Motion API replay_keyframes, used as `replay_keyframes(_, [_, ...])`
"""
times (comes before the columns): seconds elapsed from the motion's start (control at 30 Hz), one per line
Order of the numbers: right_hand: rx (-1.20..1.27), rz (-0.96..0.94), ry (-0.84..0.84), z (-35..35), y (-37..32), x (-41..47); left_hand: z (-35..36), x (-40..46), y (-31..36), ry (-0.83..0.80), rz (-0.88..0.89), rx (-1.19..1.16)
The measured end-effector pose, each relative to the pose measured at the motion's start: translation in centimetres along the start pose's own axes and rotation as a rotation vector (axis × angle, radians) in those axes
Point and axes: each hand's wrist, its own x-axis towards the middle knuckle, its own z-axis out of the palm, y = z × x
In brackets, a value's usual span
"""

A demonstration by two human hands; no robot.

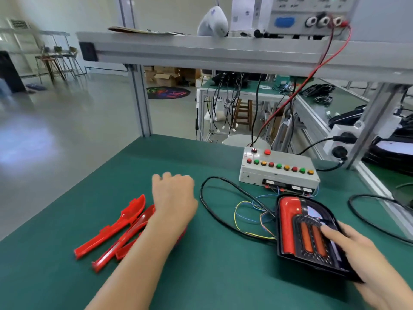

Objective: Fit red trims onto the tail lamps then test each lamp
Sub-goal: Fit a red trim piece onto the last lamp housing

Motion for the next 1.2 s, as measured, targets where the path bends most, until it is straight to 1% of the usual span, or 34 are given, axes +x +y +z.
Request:
replay_keyframes(0.13, [-0.089, -0.032, 0.037, 0.2, 0.1, 0.2, 0.8, 0.0, -1.2, -0.113, -0.051, 0.076])
replay_keyframes(0.27, [-0.141, -0.039, 0.053, 0.3, -0.1, -0.1, 1.5, -0.1, -1.4, -0.108, -0.026, 0.054])
replay_keyframes(0.37, [-0.183, -0.043, 0.062, 0.1, -0.2, -0.3, 1.1, -0.3, -2.2, -0.132, 0.055, -0.098])
replay_keyframes(0.43, [-0.195, -0.052, 0.062, 0.0, -0.2, -0.4, 0.7, -0.7, -3.0, -0.199, 0.139, -0.224])
replay_keyframes(0.47, [-0.201, -0.057, 0.064, 0.0, -0.2, -0.4, 0.6, -0.9, -3.5, -0.225, 0.194, -0.236])
replay_keyframes(0.57, [-0.227, -0.054, 0.072, 0.1, -0.2, -0.4, 0.5, -1.6, -4.0, -0.264, 0.323, -0.144])
replay_keyframes(0.73, [-0.285, -0.06, 0.083, 0.4, -0.5, -0.8, 1.2, -1.8, -3.0, -0.216, 0.385, -0.026])
replay_keyframes(0.83, [-0.315, -0.051, 0.082, 0.3, -0.5, -0.8, 1.3, -1.4, -3.0, -0.232, 0.407, -0.034])
replay_keyframes(0.9, [-0.33, -0.048, 0.076, 0.3, -0.6, -0.9, 0.8, -1.0, -3.0, -0.258, 0.438, -0.085])
replay_keyframes(0.97, [-0.361, -0.056, 0.082, 0.3, -0.7, -1.1, 0.0, -0.4, -2.9, -0.278, 0.455, -0.196])
replay_keyframes(1.03, [-0.435, -0.099, 0.123, 0.4, -1.0, -1.5, -1.2, 0.2, -2.9, -0.304, 0.449, -0.429])
replay_keyframes(1.1, [-0.558, -0.189, 0.199, 0.6, -1.5, -1.9, -2.3, 0.7, -2.6, -0.338, 0.447, -0.78])
replay_keyframes(1.2, [-0.731, -0.421, 0.309, 1.7, -2.7, -3.2, -3.2, 1.5, -1.0, -0.319, 0.462, -1.315])
